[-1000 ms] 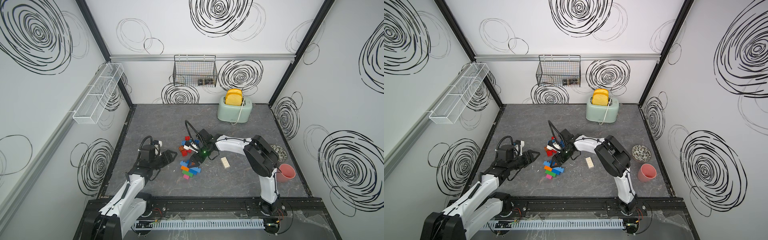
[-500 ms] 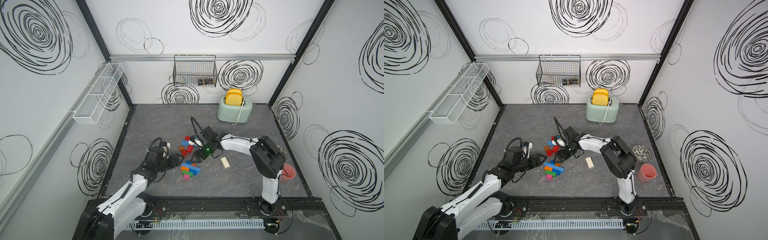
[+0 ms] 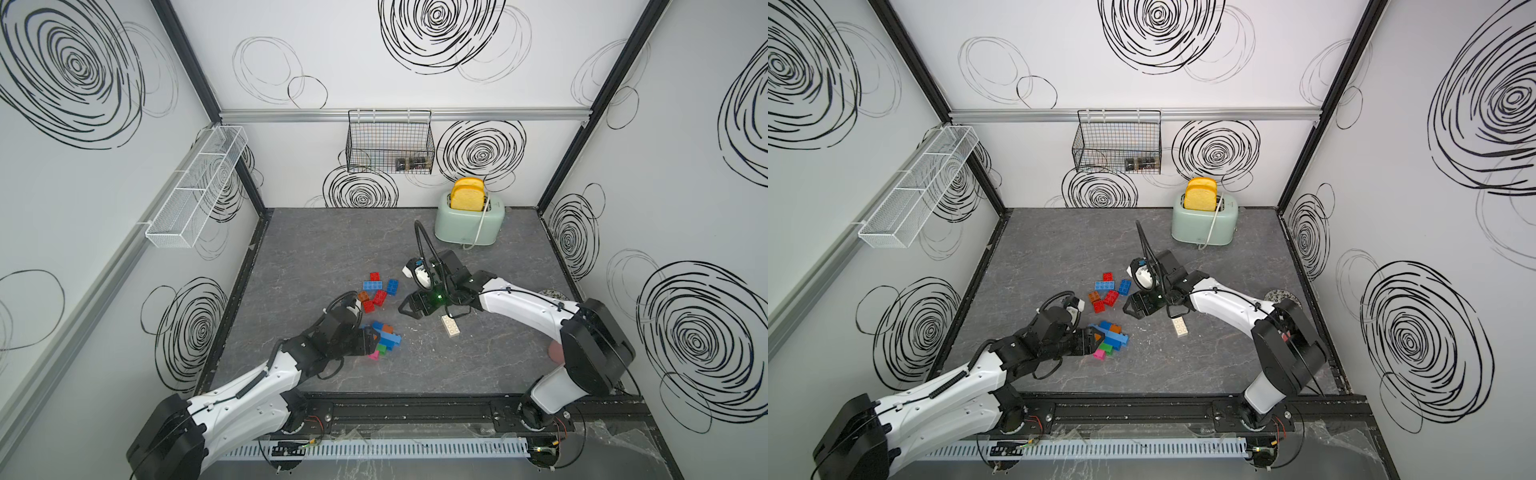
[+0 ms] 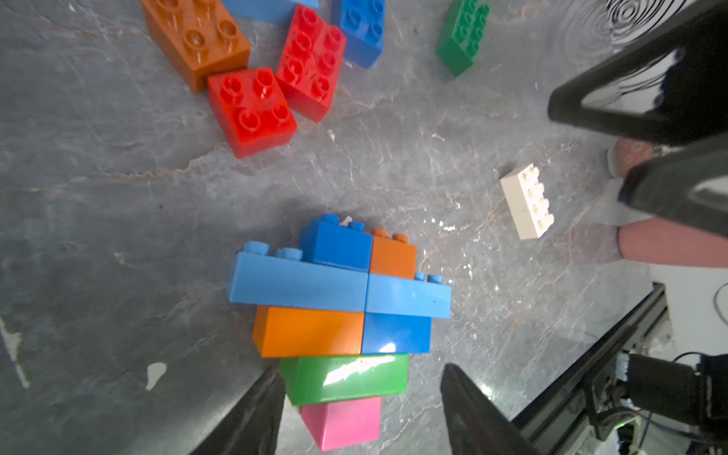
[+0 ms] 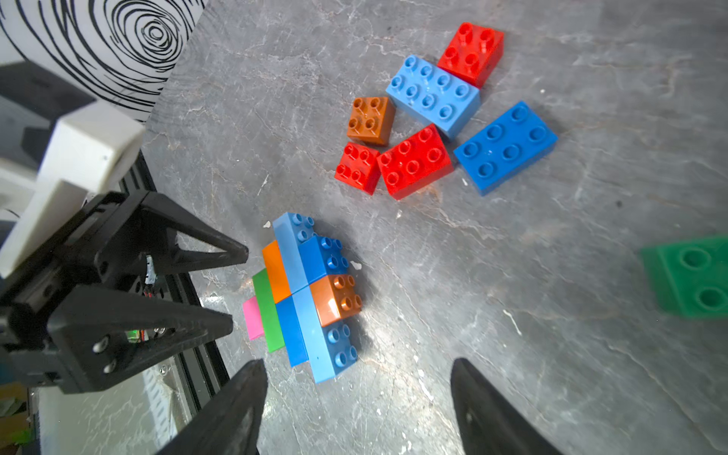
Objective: Assemble a heart with lego
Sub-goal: Adjust the lego brick at the center of the board, then move the lego brick at the center of the board.
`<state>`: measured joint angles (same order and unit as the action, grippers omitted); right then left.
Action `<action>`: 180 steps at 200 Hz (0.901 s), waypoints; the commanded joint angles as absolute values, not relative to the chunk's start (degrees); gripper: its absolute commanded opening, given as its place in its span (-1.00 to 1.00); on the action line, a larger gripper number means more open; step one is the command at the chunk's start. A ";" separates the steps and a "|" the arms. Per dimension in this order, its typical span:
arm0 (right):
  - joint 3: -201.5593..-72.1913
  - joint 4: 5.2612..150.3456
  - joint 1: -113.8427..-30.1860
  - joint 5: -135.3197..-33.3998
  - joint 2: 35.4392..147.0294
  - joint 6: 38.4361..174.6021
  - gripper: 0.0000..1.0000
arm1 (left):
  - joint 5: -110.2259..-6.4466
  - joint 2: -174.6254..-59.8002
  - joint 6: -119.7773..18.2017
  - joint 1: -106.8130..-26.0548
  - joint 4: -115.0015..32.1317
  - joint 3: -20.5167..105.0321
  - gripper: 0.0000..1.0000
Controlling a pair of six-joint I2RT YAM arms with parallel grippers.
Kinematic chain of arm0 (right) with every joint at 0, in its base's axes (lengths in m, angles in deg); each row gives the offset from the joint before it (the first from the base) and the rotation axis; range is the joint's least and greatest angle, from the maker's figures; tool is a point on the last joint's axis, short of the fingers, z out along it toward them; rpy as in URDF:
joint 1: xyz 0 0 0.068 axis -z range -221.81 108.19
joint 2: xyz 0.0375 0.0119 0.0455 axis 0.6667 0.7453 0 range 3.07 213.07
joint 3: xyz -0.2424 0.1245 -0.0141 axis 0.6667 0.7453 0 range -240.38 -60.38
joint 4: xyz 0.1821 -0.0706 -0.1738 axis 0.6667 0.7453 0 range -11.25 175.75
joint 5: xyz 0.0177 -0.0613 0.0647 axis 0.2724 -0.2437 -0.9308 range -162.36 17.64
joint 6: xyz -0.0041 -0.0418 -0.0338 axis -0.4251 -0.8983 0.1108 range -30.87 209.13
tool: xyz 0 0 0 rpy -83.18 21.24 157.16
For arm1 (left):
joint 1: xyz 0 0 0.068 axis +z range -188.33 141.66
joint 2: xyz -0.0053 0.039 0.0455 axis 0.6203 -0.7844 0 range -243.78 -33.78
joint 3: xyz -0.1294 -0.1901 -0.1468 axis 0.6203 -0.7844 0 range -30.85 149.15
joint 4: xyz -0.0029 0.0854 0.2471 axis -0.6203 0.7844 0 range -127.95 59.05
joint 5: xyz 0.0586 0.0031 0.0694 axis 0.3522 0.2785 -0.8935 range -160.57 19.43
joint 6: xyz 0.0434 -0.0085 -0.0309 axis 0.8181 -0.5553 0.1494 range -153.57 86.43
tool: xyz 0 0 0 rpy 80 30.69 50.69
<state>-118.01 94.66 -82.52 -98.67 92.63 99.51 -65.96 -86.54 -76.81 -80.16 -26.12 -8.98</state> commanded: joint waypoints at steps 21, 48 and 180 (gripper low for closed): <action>-115.24 93.58 -82.24 -96.62 89.43 100.83 0.53 | -73.80 -86.86 -81.61 -87.90 -20.29 -7.54 0.34; -114.54 93.38 -82.24 -96.82 89.43 100.83 0.53 | -73.33 -88.80 -82.43 -89.61 -21.38 -8.22 0.30; -112.88 91.91 -81.78 -99.25 89.75 100.12 0.51 | -73.10 -97.86 -75.63 -89.26 -22.67 -4.51 0.16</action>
